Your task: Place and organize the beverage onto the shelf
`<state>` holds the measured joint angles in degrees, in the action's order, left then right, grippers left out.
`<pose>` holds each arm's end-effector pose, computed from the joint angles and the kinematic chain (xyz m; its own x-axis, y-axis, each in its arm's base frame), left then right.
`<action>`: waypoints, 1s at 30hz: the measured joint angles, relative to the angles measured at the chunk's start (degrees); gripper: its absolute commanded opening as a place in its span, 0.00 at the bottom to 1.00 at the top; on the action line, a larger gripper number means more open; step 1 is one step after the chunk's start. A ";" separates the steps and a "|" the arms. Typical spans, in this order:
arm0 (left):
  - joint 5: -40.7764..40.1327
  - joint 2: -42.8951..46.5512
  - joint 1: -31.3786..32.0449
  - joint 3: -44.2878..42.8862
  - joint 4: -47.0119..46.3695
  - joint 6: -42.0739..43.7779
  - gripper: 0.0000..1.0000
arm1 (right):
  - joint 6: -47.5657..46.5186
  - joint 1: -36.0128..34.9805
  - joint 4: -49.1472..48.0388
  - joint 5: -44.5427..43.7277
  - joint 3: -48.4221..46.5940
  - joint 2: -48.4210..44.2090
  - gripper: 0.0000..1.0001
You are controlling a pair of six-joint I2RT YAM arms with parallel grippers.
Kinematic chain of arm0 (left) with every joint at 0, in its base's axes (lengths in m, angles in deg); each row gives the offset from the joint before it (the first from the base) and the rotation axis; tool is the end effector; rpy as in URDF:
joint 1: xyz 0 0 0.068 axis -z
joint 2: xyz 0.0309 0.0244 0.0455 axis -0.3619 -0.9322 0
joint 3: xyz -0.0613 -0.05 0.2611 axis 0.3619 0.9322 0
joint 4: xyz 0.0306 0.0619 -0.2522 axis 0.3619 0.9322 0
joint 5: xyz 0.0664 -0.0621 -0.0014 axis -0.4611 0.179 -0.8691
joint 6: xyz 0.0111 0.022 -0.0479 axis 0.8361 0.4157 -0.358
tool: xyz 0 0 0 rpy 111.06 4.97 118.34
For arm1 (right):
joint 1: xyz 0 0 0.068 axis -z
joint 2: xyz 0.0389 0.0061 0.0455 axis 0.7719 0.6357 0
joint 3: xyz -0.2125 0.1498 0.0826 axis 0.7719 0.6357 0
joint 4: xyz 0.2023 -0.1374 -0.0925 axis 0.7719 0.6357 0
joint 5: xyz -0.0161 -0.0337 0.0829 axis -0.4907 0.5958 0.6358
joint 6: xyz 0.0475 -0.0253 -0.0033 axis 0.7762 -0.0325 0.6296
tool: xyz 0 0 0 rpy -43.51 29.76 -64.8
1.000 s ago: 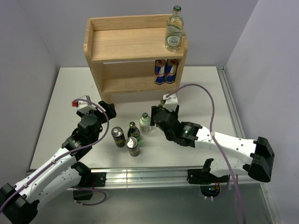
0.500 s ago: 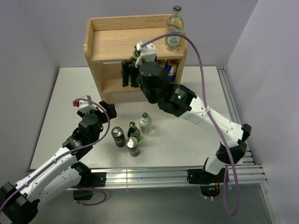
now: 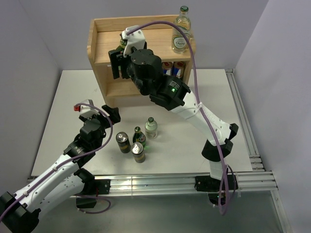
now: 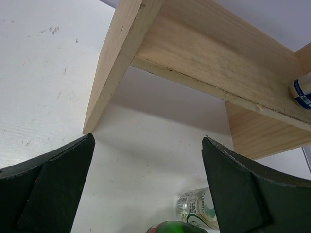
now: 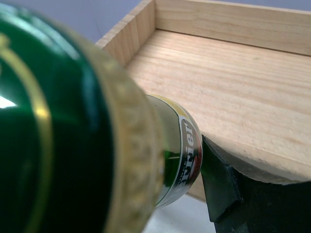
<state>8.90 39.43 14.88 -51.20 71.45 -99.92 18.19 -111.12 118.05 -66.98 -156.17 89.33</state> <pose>0.1555 -0.0883 0.2806 -0.1364 -0.5081 -0.8504 -0.0625 0.8612 -0.5045 0.2035 0.3231 0.5433 -0.0311 0.0350 -0.9989 -0.4832 0.8743 0.0457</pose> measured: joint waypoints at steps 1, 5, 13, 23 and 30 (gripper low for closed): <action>0.00 0.13 0.00 0.00 0.00 0.00 0.99 | -0.26 0.00 -0.17 0.07 -1.14 0.96 0.00; 0.02 0.24 0.00 0.00 0.00 -0.02 0.99 | -1.97 0.13 -2.64 0.26 -2.73 4.22 0.00; 0.52 0.35 0.00 0.00 0.00 -0.20 0.99 | -2.84 1.62 -6.47 2.71 -3.37 5.95 0.00; 1.49 0.22 0.00 0.00 -0.22 -0.44 0.99 | 0.66 7.28 -10.23 6.14 -4.24 7.28 0.00; 1.51 0.22 0.00 0.00 -0.24 -0.46 0.99 | 2.14 8.90 -12.85 7.32 -4.24 8.66 0.00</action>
<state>10.40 39.65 14.88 -51.20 71.21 -100.38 20.33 -102.23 105.20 -59.66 -160.41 97.99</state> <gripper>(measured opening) 0.994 0.774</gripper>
